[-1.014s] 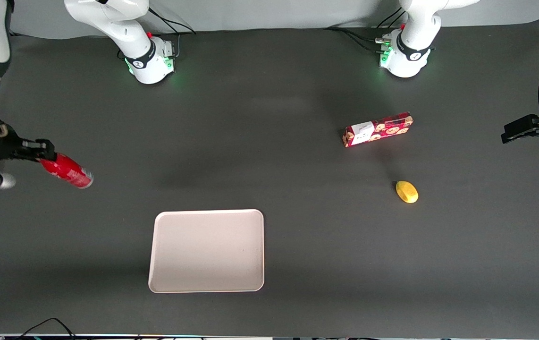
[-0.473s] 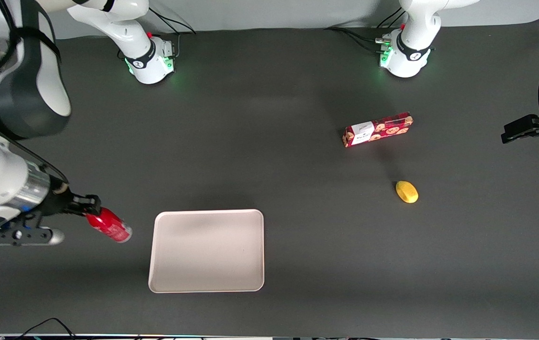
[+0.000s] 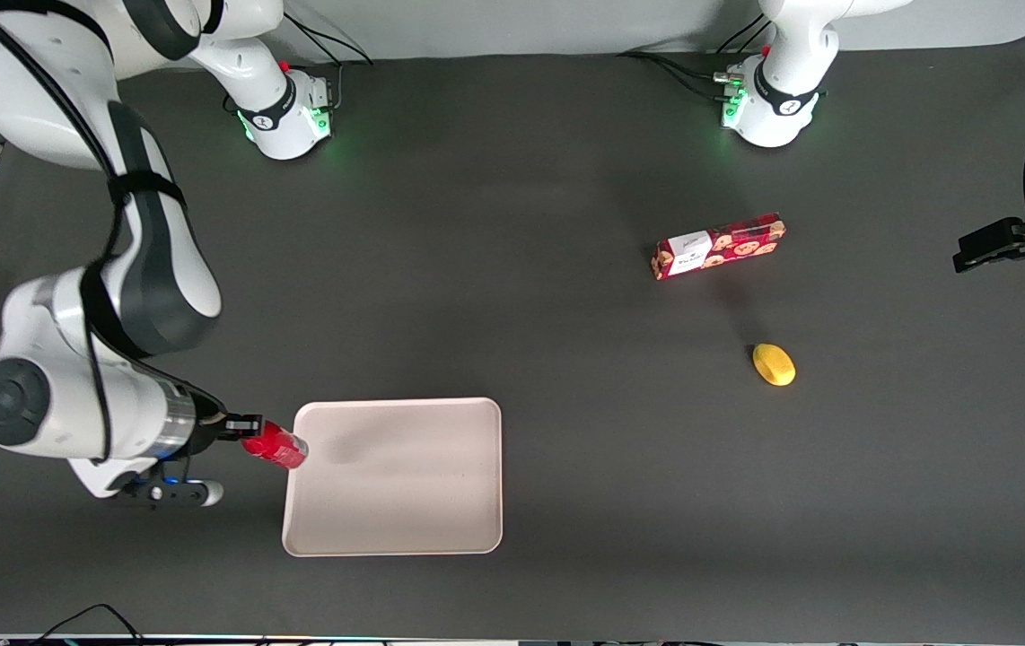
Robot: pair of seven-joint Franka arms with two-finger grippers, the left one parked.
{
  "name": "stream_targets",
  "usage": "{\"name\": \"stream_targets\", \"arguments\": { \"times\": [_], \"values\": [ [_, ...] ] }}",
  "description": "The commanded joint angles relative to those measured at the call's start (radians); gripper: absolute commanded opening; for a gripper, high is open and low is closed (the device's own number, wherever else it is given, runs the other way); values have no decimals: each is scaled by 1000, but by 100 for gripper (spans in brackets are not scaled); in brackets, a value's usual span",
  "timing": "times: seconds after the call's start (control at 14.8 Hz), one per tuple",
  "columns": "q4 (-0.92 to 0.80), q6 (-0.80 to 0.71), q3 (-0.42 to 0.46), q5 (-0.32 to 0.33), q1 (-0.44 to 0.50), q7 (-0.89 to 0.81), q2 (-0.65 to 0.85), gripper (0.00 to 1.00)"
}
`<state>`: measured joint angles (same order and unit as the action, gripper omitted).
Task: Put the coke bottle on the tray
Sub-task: 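Carry the bottle over the white tray and lower it onto it, then open the right gripper to release the bottle on the tray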
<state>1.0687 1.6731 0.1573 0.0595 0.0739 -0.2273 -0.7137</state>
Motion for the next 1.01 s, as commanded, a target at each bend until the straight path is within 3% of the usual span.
{"name": "stream_targets", "arguments": {
  "times": [0.0,0.47,0.95],
  "values": [
    [-58,37,7,22,7,19,-78,0],
    [-58,119,7,66,7,19,-139,0],
    [-56,143,7,71,7,17,-158,0]
  ]
}}
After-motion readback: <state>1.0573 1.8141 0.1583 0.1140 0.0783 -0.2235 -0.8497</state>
